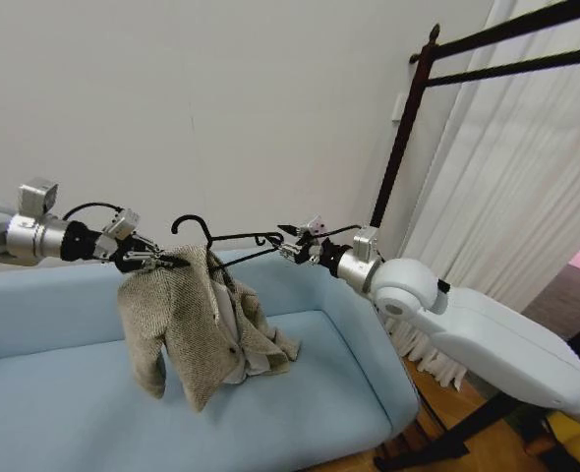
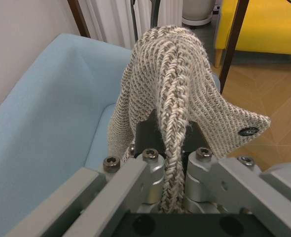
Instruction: Pick up the clothes from the sofa and hang them on the clothes hanger.
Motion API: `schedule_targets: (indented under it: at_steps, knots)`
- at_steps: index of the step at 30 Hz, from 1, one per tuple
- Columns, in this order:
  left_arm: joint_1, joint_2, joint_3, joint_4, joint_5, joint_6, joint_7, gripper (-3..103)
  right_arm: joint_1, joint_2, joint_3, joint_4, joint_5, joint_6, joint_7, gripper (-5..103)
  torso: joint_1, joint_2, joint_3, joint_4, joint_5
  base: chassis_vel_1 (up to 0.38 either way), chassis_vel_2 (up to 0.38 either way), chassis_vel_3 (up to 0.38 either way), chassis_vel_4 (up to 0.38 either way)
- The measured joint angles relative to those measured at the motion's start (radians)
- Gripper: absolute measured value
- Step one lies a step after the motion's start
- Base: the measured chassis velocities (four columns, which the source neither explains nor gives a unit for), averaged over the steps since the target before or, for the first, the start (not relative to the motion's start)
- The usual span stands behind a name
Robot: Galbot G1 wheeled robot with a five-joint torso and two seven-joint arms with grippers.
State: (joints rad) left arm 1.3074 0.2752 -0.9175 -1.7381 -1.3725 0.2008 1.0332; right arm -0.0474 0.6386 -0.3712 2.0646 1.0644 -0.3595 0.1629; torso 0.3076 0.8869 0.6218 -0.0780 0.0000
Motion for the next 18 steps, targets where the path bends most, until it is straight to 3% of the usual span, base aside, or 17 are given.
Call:
schedule_targets:
  at_steps: [3, 6, 8, 11, 18]
  knots:
    - [0.0, -0.001, 0.0, 0.004, 0.0, -0.001, 0.001, 3, -0.015, -0.009, 0.012, 0.004, 0.005, -0.005, 0.009, 68, 0.0, 0.0, 0.0, 0.0, 0.0, 0.0, 0.0, 0.0, 0.0]
    - [-0.001, -0.002, 0.0, 0.01, 0.001, -0.005, 0.006, 3, -0.057, -0.031, 0.036, 0.012, 0.007, -0.01, 0.012, 84, 0.0, 0.0, 0.0, 0.0002, 0.0, 0.0, 0.0, 0.0, 0.0]
    - [-0.001, -0.002, 0.0, 0.011, 0.001, -0.006, 0.006, 3, -0.067, -0.035, 0.04, 0.013, 0.007, -0.011, 0.012, 84, 0.0, 0.0, 0.0, 0.0002, 0.0, 0.0, 0.0, 0.0, 0.0]
    - [-0.002, -0.008, 0.0, 0.012, 0.001, -0.01, 0.007, 3, -0.142, -0.049, 0.071, 0.039, 0.013, -0.022, 0.015, 97, 0.0, 0.0, 0.0, -0.0001, 0.0001, 0.0, 0.0, 0.0, 0.0]
    - [-0.004, -0.018, 0.0, 0.02, 0.002, -0.016, 0.008, 3, -0.262, -0.025, 0.089, 0.122, 0.036, -0.04, 0.05, 100, 0.0, 0.0, 0.0, 0.0002, 0.0, 0.0, 0.0, 0.0, 0.0]
